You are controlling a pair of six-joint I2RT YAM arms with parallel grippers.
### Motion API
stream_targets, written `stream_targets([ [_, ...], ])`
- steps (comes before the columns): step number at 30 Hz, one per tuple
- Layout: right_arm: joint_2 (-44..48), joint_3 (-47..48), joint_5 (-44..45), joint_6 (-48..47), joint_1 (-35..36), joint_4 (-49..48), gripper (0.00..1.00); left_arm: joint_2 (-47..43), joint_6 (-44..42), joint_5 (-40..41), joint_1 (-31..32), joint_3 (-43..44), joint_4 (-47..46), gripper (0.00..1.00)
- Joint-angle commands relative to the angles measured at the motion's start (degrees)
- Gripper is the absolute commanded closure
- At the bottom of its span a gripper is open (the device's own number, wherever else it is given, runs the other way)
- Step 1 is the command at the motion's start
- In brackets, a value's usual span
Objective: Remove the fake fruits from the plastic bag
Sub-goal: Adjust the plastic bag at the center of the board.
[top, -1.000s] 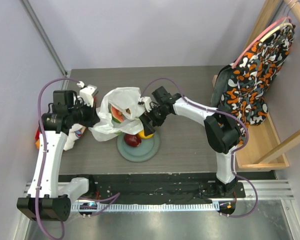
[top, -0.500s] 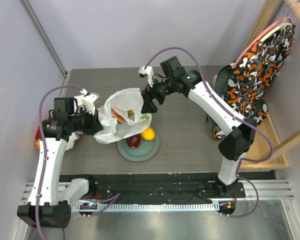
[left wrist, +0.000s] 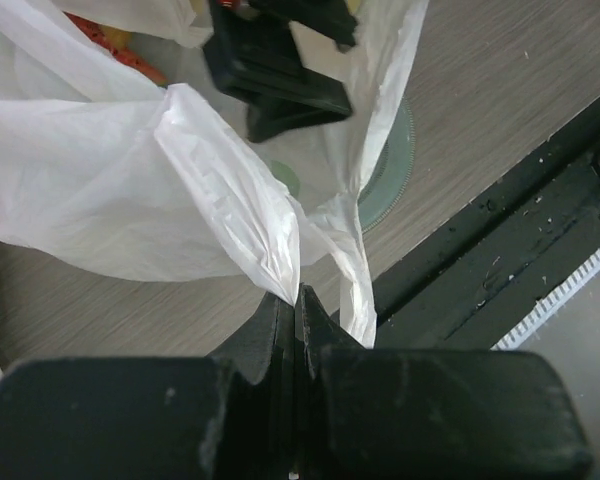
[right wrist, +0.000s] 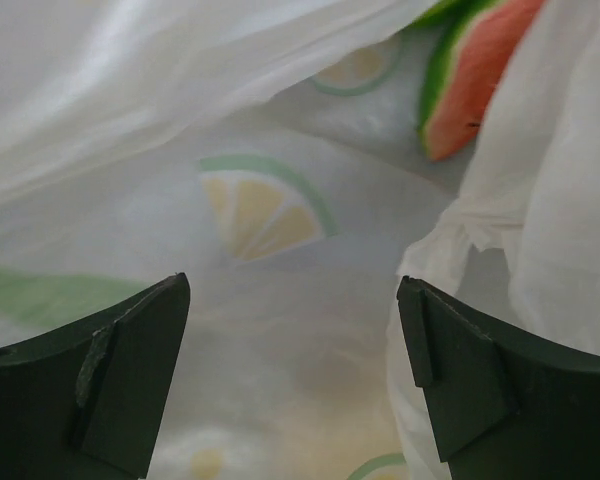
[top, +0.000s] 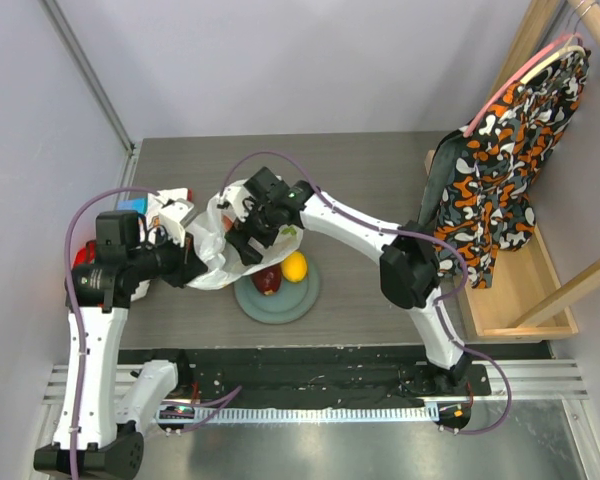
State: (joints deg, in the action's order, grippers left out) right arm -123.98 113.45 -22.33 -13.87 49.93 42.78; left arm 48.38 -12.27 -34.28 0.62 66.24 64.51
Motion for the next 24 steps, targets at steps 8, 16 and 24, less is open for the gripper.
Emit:
stream_targets([
  [8, -3.63, 3.54, 29.09, -1.42, -0.27, -7.80, 0.06, -2.06, -1.17, -1.75, -0.36, 0.39, 2.29, 1.00],
  [16, -5.39, 4.41, 27.87, -7.66, -2.29, -8.42, 0.56, 1.62, -2.49, -1.31, -0.36, 2.22, -2.54, 1.00],
  [24, -3.73, 10.65, 23.12, -8.89, -9.22, -6.04, 0.99, 12.33, -7.68, -0.43, -0.36, 11.19, -5.61, 1.00],
])
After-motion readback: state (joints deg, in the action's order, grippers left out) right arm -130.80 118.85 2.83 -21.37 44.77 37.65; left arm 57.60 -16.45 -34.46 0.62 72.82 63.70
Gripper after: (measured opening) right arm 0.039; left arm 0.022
